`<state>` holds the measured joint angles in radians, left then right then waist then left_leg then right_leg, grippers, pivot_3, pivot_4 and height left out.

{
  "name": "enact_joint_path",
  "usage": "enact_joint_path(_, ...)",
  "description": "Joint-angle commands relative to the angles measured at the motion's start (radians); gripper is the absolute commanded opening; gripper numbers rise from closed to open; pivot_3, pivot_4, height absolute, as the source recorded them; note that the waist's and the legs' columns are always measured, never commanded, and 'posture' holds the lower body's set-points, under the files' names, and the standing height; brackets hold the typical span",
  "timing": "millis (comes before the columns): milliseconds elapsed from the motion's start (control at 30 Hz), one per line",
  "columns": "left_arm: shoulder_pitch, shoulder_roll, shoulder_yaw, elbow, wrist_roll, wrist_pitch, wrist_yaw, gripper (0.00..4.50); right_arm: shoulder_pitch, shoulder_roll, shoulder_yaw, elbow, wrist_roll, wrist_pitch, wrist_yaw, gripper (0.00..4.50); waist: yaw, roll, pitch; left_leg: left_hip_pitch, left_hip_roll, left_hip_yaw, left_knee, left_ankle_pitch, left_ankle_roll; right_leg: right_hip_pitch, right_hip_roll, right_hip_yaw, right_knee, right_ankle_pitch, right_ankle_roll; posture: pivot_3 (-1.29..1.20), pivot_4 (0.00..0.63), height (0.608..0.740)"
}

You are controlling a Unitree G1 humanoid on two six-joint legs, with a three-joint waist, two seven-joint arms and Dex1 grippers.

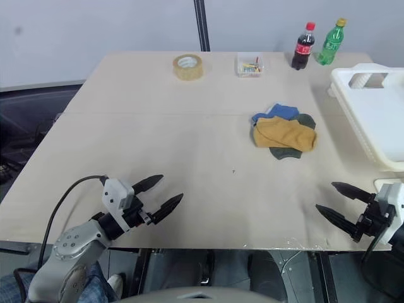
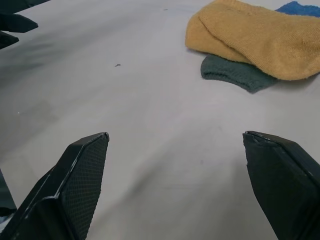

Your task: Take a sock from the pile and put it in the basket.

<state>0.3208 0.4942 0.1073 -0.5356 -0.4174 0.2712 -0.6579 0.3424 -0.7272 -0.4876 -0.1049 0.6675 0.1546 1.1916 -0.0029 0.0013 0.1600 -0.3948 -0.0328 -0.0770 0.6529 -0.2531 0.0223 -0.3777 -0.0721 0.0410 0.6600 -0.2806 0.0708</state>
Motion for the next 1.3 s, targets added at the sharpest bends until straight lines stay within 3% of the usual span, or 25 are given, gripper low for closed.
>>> enact_joint_path(33, 0.015, 0.021, 0.023, -0.052, -0.02, -0.004, -0.014, 4.5, 0.016, -0.006, -0.039, -0.027, 0.007, -0.016, 0.015, 4.44, 0.0, 0.0, 0.0, 0.0, 0.0, 0.0, 0.0, 0.0, 0.0, 0.0, 0.0, 0.0, 0.0, 0.0, 0.0, 0.0, 0.15, 0.738)
enact_joint_path(967, 0.006, 0.033, 0.027, -0.023, -0.03, -0.045, -0.065, 4.5, -0.087, 0.034, 0.043, -0.036, -0.048, -0.029, -0.031, 4.44, 0.001, 0.0, 0.0, 0.0, 0.0, 0.0, 0.0, 0.0, 0.0, 0.0, 0.0, 0.0, 0.0, 0.0, 0.0, 0.0, 0.15, 0.738)
enact_joint_path(1067, 0.0, 0.039, 0.026, -0.019, -0.038, -0.05, -0.083, 4.5, -0.161, 0.05, 0.109, -0.083, -0.088, -0.014, -0.107, 4.44, -0.005, 0.0, 0.0, 0.0, 0.0, 0.0, 0.0, 0.0, 0.0, 0.0, 0.0, 0.0, 0.0, 0.0, 0.0, 0.0, 0.15, 0.738)
enact_joint_path(1300, -0.036, 0.066, 0.059, -0.012, -0.157, -0.061, -0.208, 4.5, -0.497, 0.14, 0.39, -0.138, -0.422, 0.075, -0.468, 4.44, -0.008, -0.001, 0.001, 0.001, 0.001, 0.001, 0.0, 0.0, -0.001, -0.001, 0.002, 0.0, 0.001, 0.0, -0.001, 0.0, 0.15, 0.738)
